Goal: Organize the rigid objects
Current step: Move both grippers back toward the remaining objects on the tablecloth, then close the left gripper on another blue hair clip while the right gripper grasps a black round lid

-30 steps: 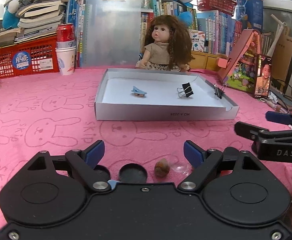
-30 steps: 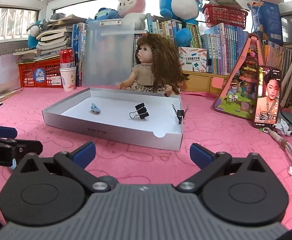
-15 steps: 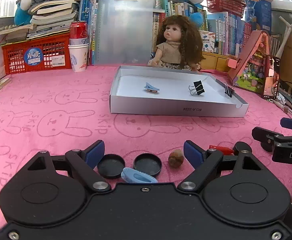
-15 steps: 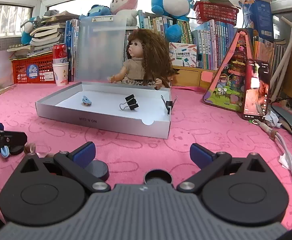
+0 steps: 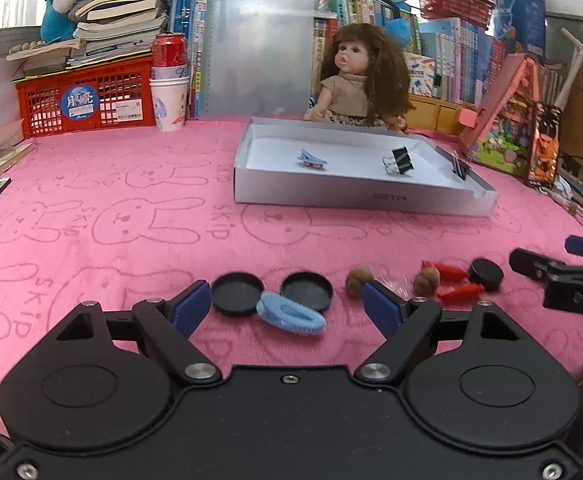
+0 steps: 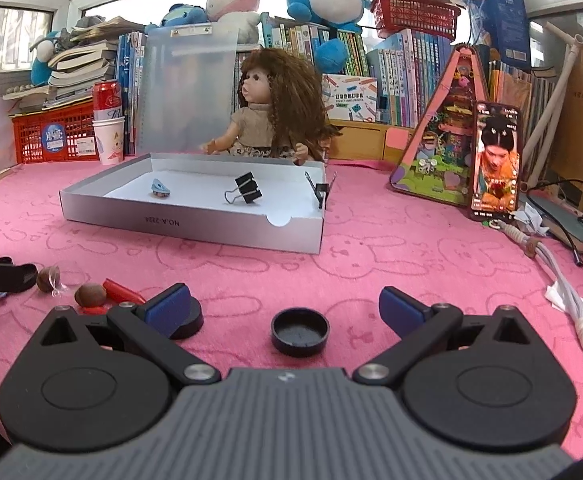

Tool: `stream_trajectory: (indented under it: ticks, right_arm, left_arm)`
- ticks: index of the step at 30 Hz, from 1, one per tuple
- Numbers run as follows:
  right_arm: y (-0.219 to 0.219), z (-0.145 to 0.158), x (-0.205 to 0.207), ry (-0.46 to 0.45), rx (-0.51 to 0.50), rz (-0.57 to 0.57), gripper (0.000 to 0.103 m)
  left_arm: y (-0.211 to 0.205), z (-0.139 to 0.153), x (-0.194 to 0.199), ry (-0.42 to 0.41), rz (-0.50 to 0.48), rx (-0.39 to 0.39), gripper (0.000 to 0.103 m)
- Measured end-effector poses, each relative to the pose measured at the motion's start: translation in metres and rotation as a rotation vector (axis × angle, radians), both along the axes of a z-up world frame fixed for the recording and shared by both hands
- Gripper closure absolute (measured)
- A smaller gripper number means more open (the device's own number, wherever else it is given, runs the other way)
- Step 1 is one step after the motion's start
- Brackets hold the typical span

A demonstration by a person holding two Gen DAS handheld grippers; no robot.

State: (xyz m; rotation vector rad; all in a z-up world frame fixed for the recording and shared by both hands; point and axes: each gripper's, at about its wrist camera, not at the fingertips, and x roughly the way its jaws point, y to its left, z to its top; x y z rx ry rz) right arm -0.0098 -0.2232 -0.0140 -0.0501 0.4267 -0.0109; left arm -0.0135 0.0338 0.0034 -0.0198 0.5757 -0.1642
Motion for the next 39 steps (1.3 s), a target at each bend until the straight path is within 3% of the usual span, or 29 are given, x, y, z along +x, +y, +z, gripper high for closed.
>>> stream_trajectory:
  ticks: [7, 15, 25, 28, 31, 39]
  right_arm:
    - [0.000, -0.004, -0.002, 0.005, 0.004, 0.000, 0.000]
    - [-0.001, -0.005, -0.004, 0.001, -0.003, -0.012, 0.006]
    - [0.000, -0.008, -0.002, 0.034, 0.005, 0.009, 0.020]
    - [0.002, -0.009, -0.001, 0.041, -0.001, 0.013, 0.028]
    - [0.002, -0.010, -0.001, 0.053, 0.005, 0.011, 0.045]
    - [0.007, -0.010, -0.002, 0.050, -0.005, 0.033, 0.063]
  left_arm:
    - [-0.008, -0.004, -0.013, 0.000, -0.041, 0.029, 0.034]
    - [-0.007, -0.006, -0.011, 0.000, -0.034, 0.048, 0.057]
    - [-0.010, -0.007, -0.010, -0.010, -0.048, 0.070, 0.058]
    - [-0.010, -0.007, -0.010, -0.010, -0.048, 0.069, 0.060]
    - [-0.011, -0.007, -0.009, -0.011, -0.044, 0.070, 0.071]
    - [-0.011, -0.006, -0.009, -0.008, -0.042, 0.069, 0.071]
